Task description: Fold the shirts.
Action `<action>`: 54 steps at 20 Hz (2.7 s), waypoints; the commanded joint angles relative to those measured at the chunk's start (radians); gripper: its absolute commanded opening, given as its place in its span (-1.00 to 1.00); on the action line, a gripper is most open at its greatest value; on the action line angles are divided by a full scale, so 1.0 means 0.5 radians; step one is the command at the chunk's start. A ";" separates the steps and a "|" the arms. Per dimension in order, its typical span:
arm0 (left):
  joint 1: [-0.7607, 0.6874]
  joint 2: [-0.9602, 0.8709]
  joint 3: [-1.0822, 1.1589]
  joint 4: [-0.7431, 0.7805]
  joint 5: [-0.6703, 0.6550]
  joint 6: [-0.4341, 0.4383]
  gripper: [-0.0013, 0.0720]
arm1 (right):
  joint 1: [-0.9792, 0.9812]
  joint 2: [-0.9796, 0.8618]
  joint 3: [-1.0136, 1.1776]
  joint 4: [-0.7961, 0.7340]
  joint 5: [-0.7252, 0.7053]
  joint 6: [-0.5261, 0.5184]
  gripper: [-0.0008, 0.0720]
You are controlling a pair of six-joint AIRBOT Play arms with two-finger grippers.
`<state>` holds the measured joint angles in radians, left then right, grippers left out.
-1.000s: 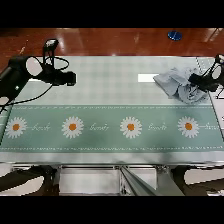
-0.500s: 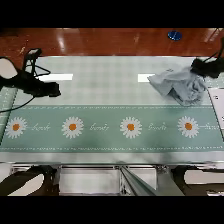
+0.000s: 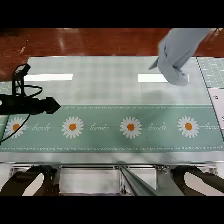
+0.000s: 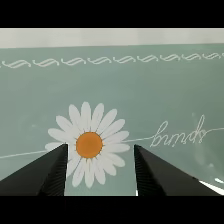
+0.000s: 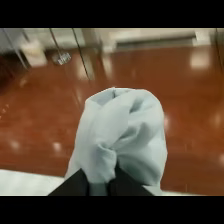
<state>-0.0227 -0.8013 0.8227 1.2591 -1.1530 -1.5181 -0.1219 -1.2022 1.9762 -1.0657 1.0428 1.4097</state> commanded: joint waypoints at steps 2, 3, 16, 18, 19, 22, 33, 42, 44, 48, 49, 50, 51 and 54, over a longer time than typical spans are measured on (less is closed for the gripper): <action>0.070 0.169 -0.037 0.002 0.067 0.013 0.42 | 0.230 0.156 0.168 -0.026 0.384 -0.018 -0.91; 0.093 0.201 -0.037 0.011 0.083 0.014 0.42 | 0.323 0.195 0.095 -0.030 0.452 -0.020 -0.91; 0.153 0.261 -0.037 0.008 0.088 0.013 0.42 | 1.780 -0.278 -1.679 -0.043 -0.488 0.426 -0.60; 0.153 0.244 -0.043 0.010 0.082 0.017 0.42 | 1.724 -0.349 -1.602 -0.128 -0.365 0.429 0.18; 0.153 0.231 -0.043 0.010 0.054 0.042 0.42 | 1.628 -0.338 -1.527 -0.240 -0.212 0.487 0.18; 0.163 0.211 -0.060 0.066 -0.060 0.052 0.42 | 1.175 -0.103 -1.334 -0.605 0.214 0.536 0.17; 0.233 -0.201 -0.968 -1.225 0.209 0.471 0.42 | -0.769 0.968 -3.001 0.153 0.179 0.105 0.14; 0.069 -0.922 -0.678 -1.518 0.214 0.732 0.42 | -0.652 0.788 -3.192 0.304 0.272 -0.076 0.14; -0.005 -1.019 -0.591 -1.517 0.211 0.732 -0.02 | -0.488 0.669 -3.192 0.304 0.256 -0.073 0.14; -0.007 -1.071 -0.433 -1.515 0.085 0.788 -0.92 | -0.109 0.433 -3.192 0.390 0.142 -0.047 0.14; -0.005 -1.070 -0.407 -1.515 0.055 0.800 -0.92 | -0.032 0.384 -3.192 0.476 0.059 -0.050 0.14; -0.005 -1.070 -0.385 -1.514 0.044 0.800 -0.92 | 0.044 0.332 -3.192 0.578 -0.053 -0.068 0.14; -0.005 -1.070 -0.372 -1.515 0.045 0.799 -0.92 | 0.105 0.278 -3.191 0.671 -0.147 -0.092 0.13; -0.004 -1.070 -0.365 -1.516 0.031 0.799 -0.92 | 0.238 0.097 -3.159 0.880 -0.217 -0.361 -0.67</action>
<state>-0.0238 -1.3327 0.6247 0.5034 -1.1217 -1.1244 -0.0788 -1.0740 0.3851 -0.7410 0.9962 1.3300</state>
